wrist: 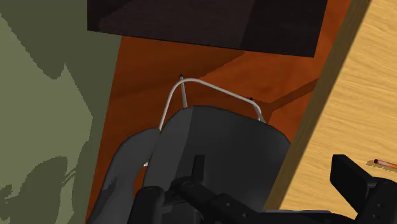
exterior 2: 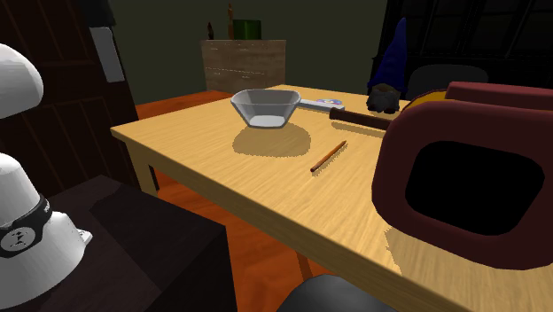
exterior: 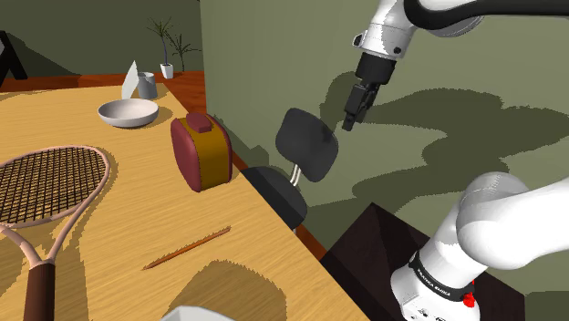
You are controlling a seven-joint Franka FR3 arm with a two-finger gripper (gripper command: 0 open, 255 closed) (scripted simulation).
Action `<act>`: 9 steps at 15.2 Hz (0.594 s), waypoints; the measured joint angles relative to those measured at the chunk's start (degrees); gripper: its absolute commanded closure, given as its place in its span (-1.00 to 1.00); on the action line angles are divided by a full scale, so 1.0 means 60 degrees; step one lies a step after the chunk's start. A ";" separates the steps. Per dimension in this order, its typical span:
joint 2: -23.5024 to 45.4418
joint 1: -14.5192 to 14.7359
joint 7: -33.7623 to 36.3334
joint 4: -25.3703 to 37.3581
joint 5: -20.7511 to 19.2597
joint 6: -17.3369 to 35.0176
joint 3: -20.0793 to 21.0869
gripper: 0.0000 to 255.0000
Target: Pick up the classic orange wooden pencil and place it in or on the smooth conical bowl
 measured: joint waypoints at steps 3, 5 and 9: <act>0.0293 0.0181 -0.0155 0.0075 0.0004 0.0272 0.0157 -1.00; 0.0760 0.0440 -0.0383 0.0155 0.0002 0.0737 0.0394 -1.00; 0.1687 0.0969 -0.0816 0.0328 -0.0055 0.1675 0.0950 -1.00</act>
